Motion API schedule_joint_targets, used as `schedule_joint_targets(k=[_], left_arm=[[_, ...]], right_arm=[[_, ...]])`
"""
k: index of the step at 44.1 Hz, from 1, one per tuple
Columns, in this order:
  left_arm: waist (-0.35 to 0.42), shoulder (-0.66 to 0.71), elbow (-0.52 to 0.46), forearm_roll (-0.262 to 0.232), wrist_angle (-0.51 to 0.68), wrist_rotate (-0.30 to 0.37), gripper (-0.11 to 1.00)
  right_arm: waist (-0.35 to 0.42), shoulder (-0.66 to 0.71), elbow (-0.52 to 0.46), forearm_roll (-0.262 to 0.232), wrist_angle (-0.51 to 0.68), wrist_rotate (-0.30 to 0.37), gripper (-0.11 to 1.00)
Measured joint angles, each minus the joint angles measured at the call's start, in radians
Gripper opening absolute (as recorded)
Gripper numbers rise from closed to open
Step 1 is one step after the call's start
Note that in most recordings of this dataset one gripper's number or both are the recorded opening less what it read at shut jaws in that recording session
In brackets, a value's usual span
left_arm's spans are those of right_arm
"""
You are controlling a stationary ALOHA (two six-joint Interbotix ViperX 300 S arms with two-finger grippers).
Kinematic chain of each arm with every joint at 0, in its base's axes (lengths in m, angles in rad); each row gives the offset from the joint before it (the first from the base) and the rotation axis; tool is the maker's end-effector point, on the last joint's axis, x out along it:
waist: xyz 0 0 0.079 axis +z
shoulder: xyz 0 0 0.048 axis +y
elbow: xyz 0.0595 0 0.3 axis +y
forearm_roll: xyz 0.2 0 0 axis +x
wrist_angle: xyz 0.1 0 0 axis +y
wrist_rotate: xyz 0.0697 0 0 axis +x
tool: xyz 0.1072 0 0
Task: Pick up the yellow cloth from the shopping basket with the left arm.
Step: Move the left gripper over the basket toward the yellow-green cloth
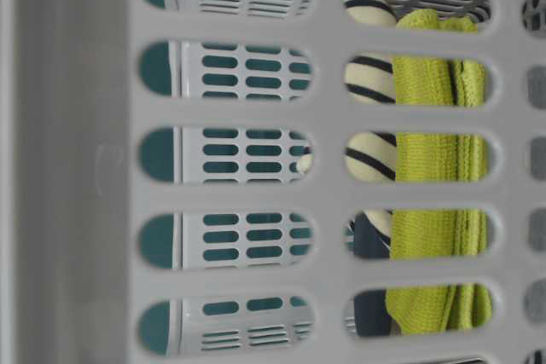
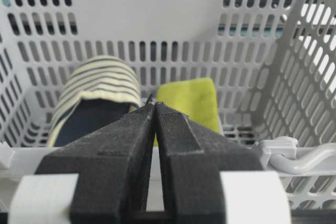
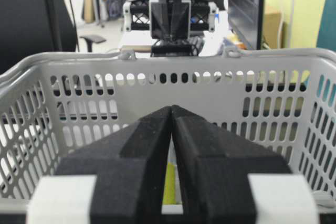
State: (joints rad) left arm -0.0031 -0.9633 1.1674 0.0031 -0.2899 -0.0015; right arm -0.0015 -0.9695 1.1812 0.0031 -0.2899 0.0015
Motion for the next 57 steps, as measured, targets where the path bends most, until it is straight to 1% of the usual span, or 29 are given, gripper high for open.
schedule_joint_targets(k=[1, 3, 4, 7, 10, 15, 20, 26, 32, 35, 37, 39, 42, 47, 49, 51, 53, 55, 57], left_arm=[[0.0, 0.0, 0.0, 0.0, 0.0, 0.0, 0.06], [0.0, 0.0, -0.011, 0.011, 0.017, -0.012, 0.02], [-0.002, 0.005, -0.021, 0.017, 0.032, -0.023, 0.0], [-0.006, 0.015, -0.064, 0.031, 0.078, -0.041, 0.0], [-0.014, 0.032, -0.118, 0.035, 0.138, -0.061, 0.0], [-0.025, 0.083, -0.215, 0.035, 0.268, -0.069, 0.0], [-0.035, 0.156, -0.33, 0.037, 0.433, -0.071, 0.0], [-0.04, 0.261, -0.463, 0.037, 0.591, -0.072, 0.0], [-0.041, 0.373, -0.58, 0.037, 0.69, -0.075, 0.0], [-0.048, 0.425, -0.623, 0.038, 0.723, -0.072, 0.0], [-0.052, 0.46, -0.649, 0.038, 0.744, -0.066, 0.0], [-0.055, 0.494, -0.673, 0.038, 0.764, -0.064, 0.0], [-0.055, 0.54, -0.707, 0.037, 0.796, -0.063, 0.0], [-0.055, 0.606, -0.762, 0.038, 0.856, -0.06, 0.01], [-0.055, 0.63, -0.784, 0.037, 0.876, -0.06, 0.05], [-0.057, 0.653, -0.802, 0.038, 0.896, -0.061, 0.13], [-0.057, 0.676, -0.819, 0.038, 0.914, -0.058, 0.23], [-0.058, 0.701, -0.838, 0.038, 0.931, -0.057, 0.37], [-0.06, 0.723, -0.853, 0.038, 0.946, -0.057, 0.49]], right_arm=[[-0.002, 0.0, 0.0, 0.0, 0.0, 0.002, 0.0], [0.0, 0.0, 0.0, 0.0, 0.0, 0.0, 0.05], [0.002, 0.0, 0.0, 0.002, 0.0, 0.003, 0.05], [0.003, 0.002, 0.0, 0.006, -0.002, 0.011, -0.01], [0.003, 0.0, 0.0, 0.009, 0.0, 0.025, -0.01], [0.003, 0.0, 0.002, 0.011, -0.002, 0.052, -0.01], [0.005, 0.0, 0.0, 0.011, 0.002, 0.078, -0.01], [0.005, 0.0, 0.0, 0.012, 0.009, 0.087, -0.01], [0.003, 0.002, 0.0, 0.012, 0.034, 0.089, -0.01], [0.003, 0.0, 0.0, 0.012, 0.057, 0.089, 0.0], [0.002, 0.0, 0.002, 0.012, 0.071, 0.089, 0.02], [0.0, 0.002, 0.0, 0.012, 0.075, 0.089, 0.06], [-0.003, 0.0, 0.0, 0.012, 0.08, 0.089, 0.18], [-0.005, -0.006, 0.0, 0.012, 0.091, 0.089, 0.45], [-0.005, -0.008, 0.0, 0.012, 0.097, 0.089, 0.57], [-0.005, -0.006, 0.0, 0.012, 0.101, 0.089, 0.67], [-0.005, -0.006, 0.0, 0.012, 0.106, 0.089, 0.75], [-0.005, -0.006, 0.0, 0.014, 0.107, 0.089, 0.79], [-0.006, -0.006, 0.002, 0.014, 0.109, 0.089, 0.8]])
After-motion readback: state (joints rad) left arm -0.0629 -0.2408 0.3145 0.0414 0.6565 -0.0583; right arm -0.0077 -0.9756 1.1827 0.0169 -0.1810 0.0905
